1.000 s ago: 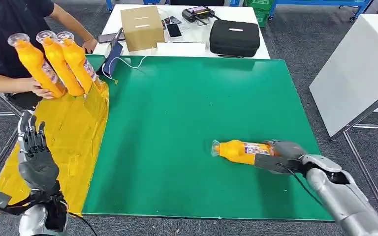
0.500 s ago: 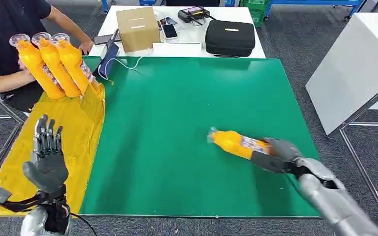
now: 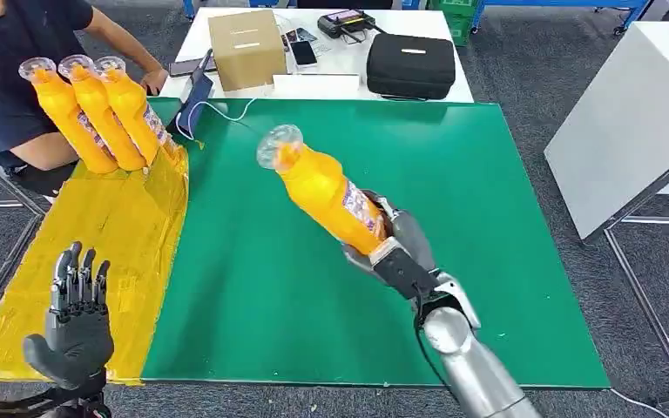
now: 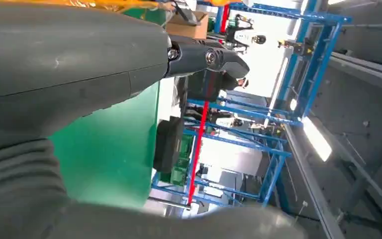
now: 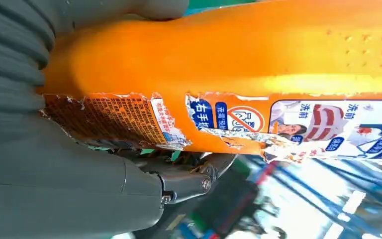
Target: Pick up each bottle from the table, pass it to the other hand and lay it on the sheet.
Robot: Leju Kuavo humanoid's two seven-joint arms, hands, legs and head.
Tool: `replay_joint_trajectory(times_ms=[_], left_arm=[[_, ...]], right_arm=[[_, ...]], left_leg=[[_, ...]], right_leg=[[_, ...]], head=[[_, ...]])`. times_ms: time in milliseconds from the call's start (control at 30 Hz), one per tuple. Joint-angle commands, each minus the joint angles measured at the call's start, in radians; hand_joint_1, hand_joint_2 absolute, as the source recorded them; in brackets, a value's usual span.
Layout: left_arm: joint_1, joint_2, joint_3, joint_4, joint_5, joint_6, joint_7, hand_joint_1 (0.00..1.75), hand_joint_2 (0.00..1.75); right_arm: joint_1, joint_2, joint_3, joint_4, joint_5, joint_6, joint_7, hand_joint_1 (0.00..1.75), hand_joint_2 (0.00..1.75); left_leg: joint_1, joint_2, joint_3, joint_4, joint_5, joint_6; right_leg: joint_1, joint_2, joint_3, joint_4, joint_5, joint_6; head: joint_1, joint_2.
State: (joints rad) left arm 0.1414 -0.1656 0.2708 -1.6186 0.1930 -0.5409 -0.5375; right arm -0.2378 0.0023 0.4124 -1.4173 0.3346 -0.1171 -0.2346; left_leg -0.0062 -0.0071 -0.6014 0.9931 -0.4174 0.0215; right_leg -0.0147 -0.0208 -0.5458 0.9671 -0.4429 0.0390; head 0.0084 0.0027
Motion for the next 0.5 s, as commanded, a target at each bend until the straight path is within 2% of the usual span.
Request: replay_joint_trajectory(times_ms=[33,200,400,500], left_arm=[[0.032,-0.04,-0.237,-0.074,-0.012,0.061,0.009,0.0,1.75],[0.054,-0.037,-0.355,-0.091,0.057,0.035,0.041,0.0,1.75],[0.051,-0.028,-0.434,-0.089,0.03,0.048,0.027,0.0,1.75],[0.051,-0.028,-0.434,-0.089,0.03,0.048,0.027,0.0,1.75]], right_arm=[[0.134,0.004,0.074,-0.175,0.051,0.029,-0.028,1.75,1.75],[0.093,0.102,0.202,-0.065,0.138,0.003,-0.022,1.75,1.75],[0.044,0.139,0.266,0.018,0.145,0.004,-0.001,1.75,1.75],[0.044,0.139,0.266,0.018,0.145,0.004,-0.001,1.75,1.75]], left_leg=[[0.001,-0.006,0.001,0.001,-0.001,-0.001],[-0.001,0.0,0.0,0.0,-0.001,-0.001],[0.001,0.0,0.0,0.0,0.0,-0.001],[0.001,0.001,0.001,-0.001,-0.001,-0.001]], right_leg=[[0.001,-0.005,0.003,-0.001,-0.002,-0.001],[-0.001,0.0,0.001,0.0,0.0,0.0],[0.002,0.0,0.001,-0.001,0.0,-0.001],[0.002,0.001,0.002,-0.001,0.0,-0.001]], head=[[0.0,0.0],[0.0,0.0],[0.0,0.0],[0.0,0.0]])
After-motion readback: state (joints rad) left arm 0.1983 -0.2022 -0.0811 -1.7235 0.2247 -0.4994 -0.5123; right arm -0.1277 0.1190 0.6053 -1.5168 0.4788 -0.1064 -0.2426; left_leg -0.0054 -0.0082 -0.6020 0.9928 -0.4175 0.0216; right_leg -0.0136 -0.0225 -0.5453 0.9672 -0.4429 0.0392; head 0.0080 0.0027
